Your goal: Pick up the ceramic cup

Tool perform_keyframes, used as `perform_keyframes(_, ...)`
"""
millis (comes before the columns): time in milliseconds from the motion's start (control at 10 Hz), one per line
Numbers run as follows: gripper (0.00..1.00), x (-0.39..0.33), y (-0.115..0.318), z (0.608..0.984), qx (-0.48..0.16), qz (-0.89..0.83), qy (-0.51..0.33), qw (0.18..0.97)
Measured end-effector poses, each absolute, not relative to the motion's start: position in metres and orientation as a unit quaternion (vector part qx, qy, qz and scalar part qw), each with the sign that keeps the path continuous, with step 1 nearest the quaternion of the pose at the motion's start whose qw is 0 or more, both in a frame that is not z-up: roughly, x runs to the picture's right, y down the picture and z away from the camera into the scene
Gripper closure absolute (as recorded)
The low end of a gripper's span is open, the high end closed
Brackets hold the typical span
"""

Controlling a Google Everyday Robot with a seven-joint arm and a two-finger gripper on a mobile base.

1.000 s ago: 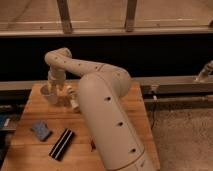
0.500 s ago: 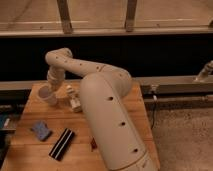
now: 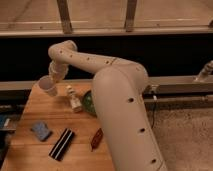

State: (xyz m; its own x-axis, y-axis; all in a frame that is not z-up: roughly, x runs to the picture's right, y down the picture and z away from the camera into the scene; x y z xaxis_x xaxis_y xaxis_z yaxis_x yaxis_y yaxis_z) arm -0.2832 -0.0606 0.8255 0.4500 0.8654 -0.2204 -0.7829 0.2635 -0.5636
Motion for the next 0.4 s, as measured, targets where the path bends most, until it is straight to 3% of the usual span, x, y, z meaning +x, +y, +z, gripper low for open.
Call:
perform_keyframes(200, 0.94, -0.256, -0.081, 0.799, -0.279, 0.54, -0.068, 0.791)
perform_keyframes(400, 0.94, -0.255, -0.081, 0.796, -0.276, 0.541, -0.069, 0.791)
